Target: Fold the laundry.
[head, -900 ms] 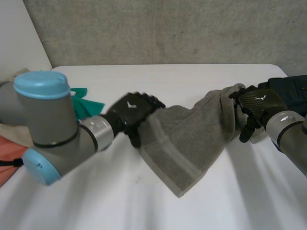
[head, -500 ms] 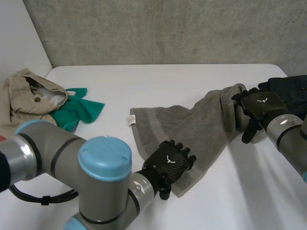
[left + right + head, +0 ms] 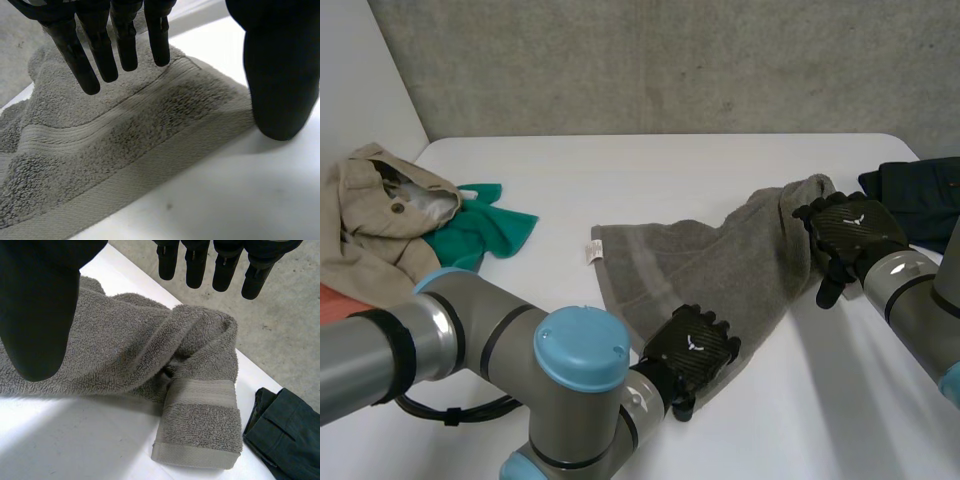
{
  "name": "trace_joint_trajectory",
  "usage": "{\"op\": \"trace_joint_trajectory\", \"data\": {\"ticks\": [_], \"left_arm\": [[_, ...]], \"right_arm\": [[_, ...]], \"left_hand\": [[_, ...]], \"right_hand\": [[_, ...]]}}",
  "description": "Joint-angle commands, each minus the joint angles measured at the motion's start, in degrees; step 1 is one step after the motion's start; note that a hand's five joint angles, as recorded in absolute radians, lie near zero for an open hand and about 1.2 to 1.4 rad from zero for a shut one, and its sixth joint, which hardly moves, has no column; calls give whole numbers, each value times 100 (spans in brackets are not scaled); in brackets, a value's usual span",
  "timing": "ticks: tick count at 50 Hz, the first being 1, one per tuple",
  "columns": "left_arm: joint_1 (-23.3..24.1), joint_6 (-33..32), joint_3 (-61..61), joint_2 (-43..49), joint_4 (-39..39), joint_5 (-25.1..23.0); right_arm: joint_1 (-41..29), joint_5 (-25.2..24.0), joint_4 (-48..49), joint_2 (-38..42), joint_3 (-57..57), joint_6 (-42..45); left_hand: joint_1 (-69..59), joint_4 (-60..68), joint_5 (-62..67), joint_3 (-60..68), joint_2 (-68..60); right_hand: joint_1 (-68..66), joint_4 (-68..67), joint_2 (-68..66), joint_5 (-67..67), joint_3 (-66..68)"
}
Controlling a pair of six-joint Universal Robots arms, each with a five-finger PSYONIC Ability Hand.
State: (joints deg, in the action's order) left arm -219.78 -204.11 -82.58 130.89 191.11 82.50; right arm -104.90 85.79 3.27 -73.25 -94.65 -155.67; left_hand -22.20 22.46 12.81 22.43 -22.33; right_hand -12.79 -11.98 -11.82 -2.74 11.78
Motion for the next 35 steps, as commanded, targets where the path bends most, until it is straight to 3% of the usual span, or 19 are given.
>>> {"op": "trace_joint_trajectory", "data": {"ticks": [1, 22, 29, 32, 35], "left_arm": [[-30, -15, 14, 139, 286, 3], [-188, -6, 848, 482, 321, 47], [-224, -15, 1261, 780, 102, -5], [-232, 3, 1402, 833, -100, 38], [-267, 29, 1403, 633, -241, 178]], "right_arm": [[-4, -1, 24, 30, -19, 36], [-30, -1, 103, 48, -71, 115], [-13, 8, 121, 57, -71, 142], [-4, 8, 121, 57, -71, 142], [31, 8, 121, 57, -71, 142]], "left_hand": [[-500, 474, 439, 477, -487], [-617, 591, 556, 594, -603], [-3103, 3077, 3042, 3080, -3089], [-5676, 5650, 5614, 5653, -5662], [-5780, 5754, 5719, 5757, -5767]], "right_hand": [[279, 198, 182, 274, -178], [279, 198, 182, 274, -178], [279, 198, 182, 274, -178], [279, 198, 182, 274, -178], [279, 198, 182, 274, -178]]}}
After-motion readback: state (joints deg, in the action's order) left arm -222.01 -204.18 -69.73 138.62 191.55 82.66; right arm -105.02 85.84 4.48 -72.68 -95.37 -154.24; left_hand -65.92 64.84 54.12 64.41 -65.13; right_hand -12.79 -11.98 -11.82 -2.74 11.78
